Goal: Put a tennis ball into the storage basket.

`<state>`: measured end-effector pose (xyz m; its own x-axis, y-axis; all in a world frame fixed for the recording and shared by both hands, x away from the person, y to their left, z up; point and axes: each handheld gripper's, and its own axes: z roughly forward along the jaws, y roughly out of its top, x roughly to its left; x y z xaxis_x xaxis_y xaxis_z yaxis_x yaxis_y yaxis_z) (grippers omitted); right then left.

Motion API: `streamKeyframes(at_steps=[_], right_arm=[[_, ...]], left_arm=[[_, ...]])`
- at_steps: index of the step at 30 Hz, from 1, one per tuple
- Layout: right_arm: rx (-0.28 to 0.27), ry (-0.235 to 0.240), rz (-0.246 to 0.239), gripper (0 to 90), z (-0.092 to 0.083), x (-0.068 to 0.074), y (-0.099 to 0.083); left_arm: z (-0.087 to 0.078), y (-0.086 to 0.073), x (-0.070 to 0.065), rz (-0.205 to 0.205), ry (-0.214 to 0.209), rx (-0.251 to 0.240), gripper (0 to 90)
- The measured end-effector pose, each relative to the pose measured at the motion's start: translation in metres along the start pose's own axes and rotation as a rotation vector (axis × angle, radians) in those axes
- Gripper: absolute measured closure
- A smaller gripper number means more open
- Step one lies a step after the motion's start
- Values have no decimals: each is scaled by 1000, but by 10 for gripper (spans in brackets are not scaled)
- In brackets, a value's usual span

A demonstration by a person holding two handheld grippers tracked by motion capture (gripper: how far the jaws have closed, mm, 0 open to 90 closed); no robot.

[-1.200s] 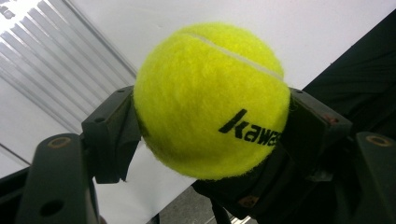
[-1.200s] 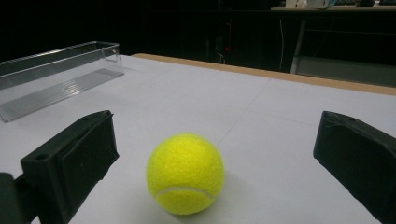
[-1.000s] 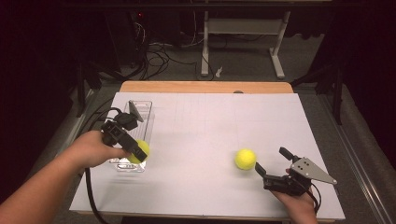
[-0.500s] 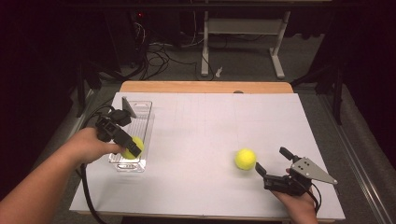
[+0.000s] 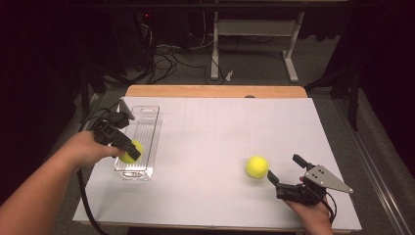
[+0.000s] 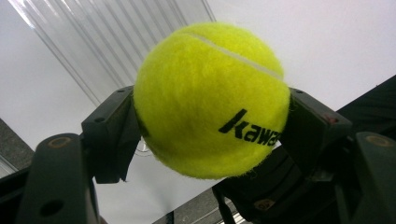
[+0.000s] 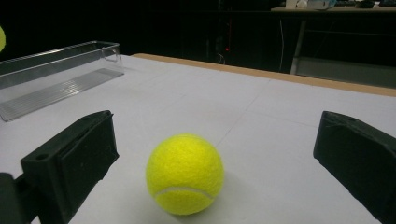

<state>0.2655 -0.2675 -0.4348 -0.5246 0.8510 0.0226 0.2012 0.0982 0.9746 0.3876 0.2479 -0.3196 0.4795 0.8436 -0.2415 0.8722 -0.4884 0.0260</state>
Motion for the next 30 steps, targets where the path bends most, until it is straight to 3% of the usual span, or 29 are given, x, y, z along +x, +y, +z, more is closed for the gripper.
streamKeyframes(at_steps=[18, 30], right_arm=[[-1, 0, 2, 1, 0, 0, 0], [-2, 1, 3, 1, 0, -1, 0]], left_arm=[[-4, 2, 8, -29, 6, -4, 273], [10, 11, 6, -26, 19, 12, 273]])
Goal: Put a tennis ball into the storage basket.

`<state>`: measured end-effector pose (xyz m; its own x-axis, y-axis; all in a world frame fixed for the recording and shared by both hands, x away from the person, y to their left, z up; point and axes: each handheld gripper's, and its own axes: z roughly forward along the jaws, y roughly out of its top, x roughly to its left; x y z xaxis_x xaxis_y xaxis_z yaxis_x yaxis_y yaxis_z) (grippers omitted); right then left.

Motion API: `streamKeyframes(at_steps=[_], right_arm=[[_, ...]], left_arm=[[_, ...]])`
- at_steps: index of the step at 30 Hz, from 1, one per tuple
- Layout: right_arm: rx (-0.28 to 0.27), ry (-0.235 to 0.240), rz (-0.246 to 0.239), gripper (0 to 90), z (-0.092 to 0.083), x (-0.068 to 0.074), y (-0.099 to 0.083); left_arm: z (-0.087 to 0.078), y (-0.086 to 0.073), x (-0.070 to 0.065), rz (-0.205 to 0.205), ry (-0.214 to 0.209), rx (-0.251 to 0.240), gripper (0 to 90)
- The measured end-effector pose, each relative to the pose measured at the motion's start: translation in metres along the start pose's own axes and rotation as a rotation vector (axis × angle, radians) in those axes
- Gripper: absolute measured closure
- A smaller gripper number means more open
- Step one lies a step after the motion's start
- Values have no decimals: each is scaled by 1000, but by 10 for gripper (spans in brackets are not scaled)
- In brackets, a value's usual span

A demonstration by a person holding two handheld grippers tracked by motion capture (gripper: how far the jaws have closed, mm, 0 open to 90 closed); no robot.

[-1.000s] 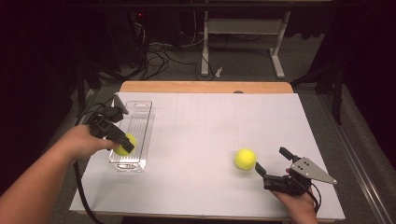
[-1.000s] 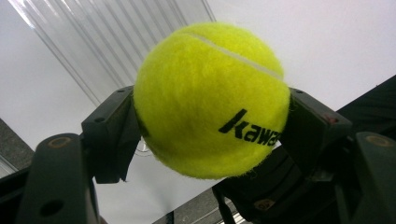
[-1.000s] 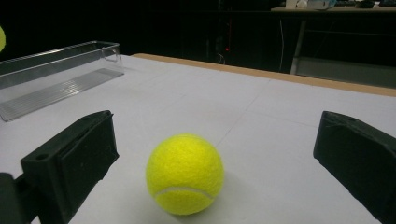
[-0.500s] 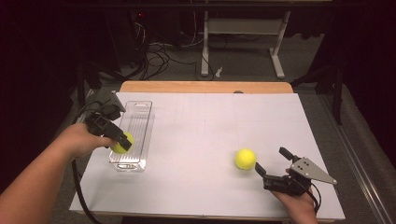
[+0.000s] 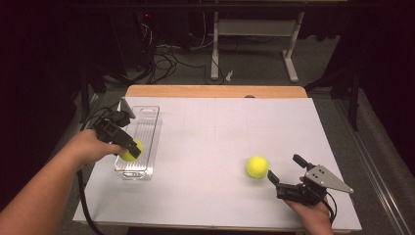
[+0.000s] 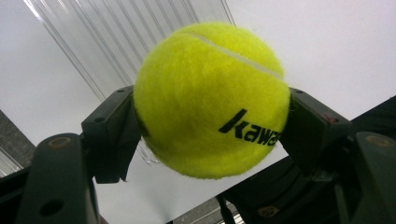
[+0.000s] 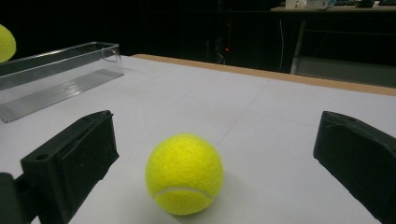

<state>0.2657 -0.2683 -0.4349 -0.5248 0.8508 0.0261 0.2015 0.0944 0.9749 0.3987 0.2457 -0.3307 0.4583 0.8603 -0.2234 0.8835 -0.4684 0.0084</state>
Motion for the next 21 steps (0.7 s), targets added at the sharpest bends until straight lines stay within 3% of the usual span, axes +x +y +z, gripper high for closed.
streamKeyframes(at_steps=[21], right_arm=[[0, 1, -3, 1, 0, 0, 0]], left_arm=[[32, 4, 3, -18, 32, 39, 271]])
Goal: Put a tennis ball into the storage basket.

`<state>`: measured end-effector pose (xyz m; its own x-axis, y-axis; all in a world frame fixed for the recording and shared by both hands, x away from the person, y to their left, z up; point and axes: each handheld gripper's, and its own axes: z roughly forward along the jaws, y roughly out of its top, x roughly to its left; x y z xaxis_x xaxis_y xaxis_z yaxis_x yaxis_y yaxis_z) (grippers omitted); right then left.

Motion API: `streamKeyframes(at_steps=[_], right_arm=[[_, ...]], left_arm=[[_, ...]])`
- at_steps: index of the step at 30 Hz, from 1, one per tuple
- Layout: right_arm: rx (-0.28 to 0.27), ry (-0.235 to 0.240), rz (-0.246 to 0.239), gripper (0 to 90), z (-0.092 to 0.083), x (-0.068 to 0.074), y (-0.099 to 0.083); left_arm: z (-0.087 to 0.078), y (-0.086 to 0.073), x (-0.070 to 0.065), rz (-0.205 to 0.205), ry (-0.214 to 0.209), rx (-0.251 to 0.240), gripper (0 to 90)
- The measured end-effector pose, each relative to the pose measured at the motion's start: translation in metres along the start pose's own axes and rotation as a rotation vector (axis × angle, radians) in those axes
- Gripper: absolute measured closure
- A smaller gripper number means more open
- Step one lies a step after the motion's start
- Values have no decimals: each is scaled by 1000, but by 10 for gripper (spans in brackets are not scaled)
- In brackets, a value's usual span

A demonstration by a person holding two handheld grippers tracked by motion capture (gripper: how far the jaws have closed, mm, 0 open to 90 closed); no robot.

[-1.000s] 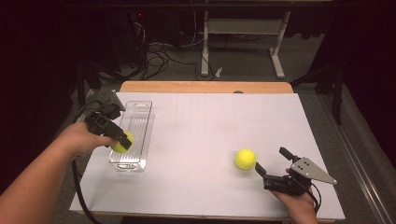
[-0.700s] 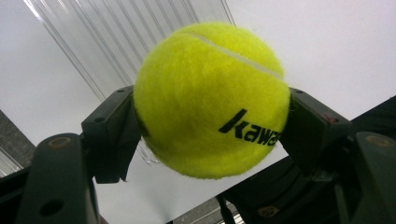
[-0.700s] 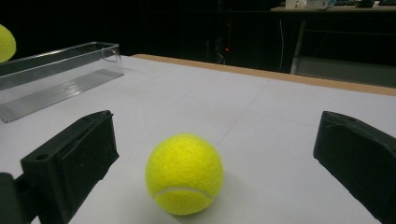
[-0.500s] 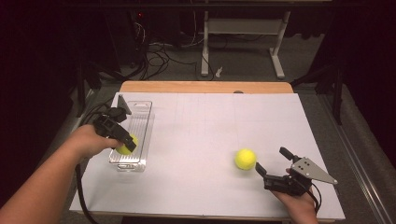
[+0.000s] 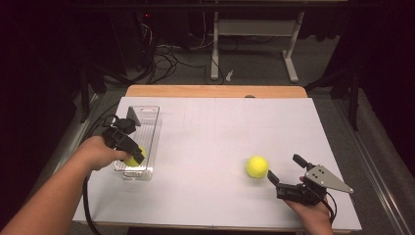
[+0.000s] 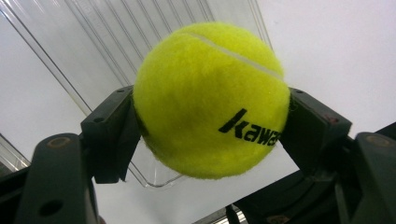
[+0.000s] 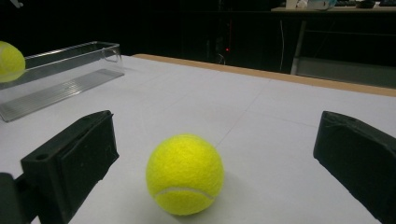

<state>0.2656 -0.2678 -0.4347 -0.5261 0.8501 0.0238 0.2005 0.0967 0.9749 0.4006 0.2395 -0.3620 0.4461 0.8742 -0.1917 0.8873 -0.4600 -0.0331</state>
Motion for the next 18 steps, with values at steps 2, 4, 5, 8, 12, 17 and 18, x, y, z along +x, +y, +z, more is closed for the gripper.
streamKeyframes(at_steps=[2, 4, 5, 8, 12, 17, 18], right_arm=[[0, 1, 0, 1, 0, 0, 0], [1, 0, -1, 1, 0, 0, 0], [1, 0, -1, 1, 0, 0, 0], [0, 0, -1, 1, 0, 0, 0], [-1, 1, -2, 1, 0, 0, 0], [0, 1, -2, 1, 0, 0, 0], [1, 1, -1, 1, 0, 0, 0]], left_arm=[[2, 0, 0, -2, 3, 2, 270], [4, 1, 0, -1, 15, 5, 270], [5, 1, 1, -4, 19, 3, 270], [8, 2, 0, -2, 23, 6, 270], [12, 3, 2, -10, 25, 15, 269], [18, 1, 5, -20, 16, 20, 268], [18, 1, 6, -21, 19, 17, 268]])
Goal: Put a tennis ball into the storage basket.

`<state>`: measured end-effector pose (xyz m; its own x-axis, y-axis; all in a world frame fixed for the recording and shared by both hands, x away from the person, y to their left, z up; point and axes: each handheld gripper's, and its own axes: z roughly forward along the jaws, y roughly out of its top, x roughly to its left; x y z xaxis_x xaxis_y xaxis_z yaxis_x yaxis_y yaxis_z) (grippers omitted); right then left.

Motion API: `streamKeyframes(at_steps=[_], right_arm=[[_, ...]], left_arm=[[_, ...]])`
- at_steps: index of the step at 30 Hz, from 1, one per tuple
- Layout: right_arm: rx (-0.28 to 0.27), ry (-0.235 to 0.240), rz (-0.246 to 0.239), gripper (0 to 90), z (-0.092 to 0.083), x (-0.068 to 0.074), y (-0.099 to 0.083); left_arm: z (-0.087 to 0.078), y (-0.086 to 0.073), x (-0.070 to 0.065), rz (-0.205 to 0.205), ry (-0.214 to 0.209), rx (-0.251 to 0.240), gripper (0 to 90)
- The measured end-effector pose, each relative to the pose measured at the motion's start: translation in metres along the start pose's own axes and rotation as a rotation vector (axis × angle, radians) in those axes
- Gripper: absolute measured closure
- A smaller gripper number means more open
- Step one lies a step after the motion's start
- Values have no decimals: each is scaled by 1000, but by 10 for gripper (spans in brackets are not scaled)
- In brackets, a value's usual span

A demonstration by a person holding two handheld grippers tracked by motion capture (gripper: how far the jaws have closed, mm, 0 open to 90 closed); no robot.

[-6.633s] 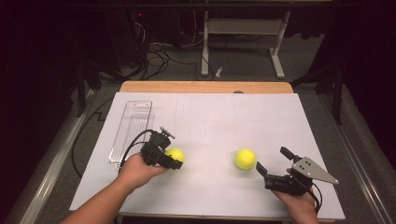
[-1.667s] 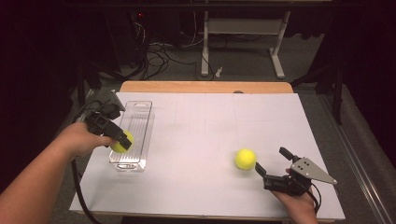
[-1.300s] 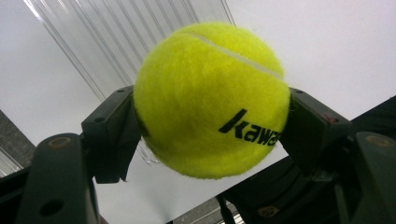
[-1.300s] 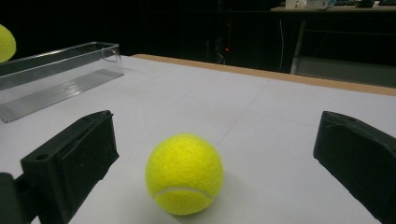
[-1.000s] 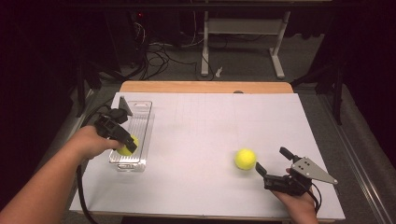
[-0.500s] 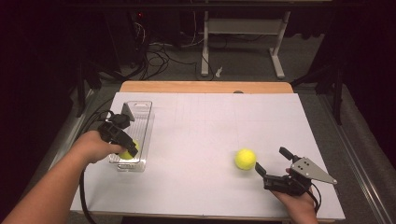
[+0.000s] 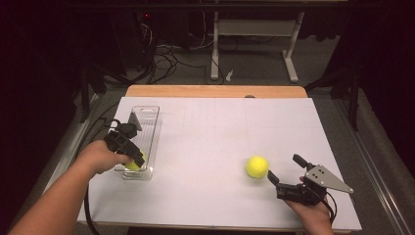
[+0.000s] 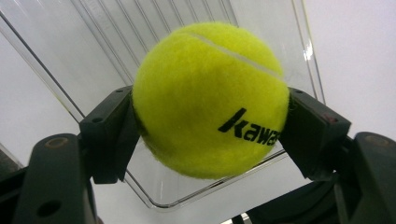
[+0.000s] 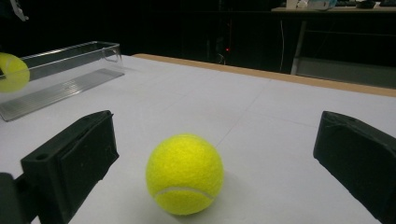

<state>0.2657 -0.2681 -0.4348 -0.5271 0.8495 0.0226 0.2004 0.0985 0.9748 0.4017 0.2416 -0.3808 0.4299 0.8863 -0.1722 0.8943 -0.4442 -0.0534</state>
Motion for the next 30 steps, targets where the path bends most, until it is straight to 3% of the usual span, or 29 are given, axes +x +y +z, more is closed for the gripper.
streamKeyframes(at_steps=[15, 16, 21, 30], right_arm=[[2, 3, -2, 1, 1, 1, 0], [3, 2, 0, 1, 1, 1, 0], [4, 4, -3, 1, 1, 1, 0], [3, 3, -3, 1, 1, 1, 0]], left_arm=[[-4, -2, -2, 6, -6, -17, 258], [-8, -3, -2, 12, -31, -37, 239], [-22, -8, -7, 41, -55, -78, 68], [-37, -13, -17, 63, -39, -92, 41]])
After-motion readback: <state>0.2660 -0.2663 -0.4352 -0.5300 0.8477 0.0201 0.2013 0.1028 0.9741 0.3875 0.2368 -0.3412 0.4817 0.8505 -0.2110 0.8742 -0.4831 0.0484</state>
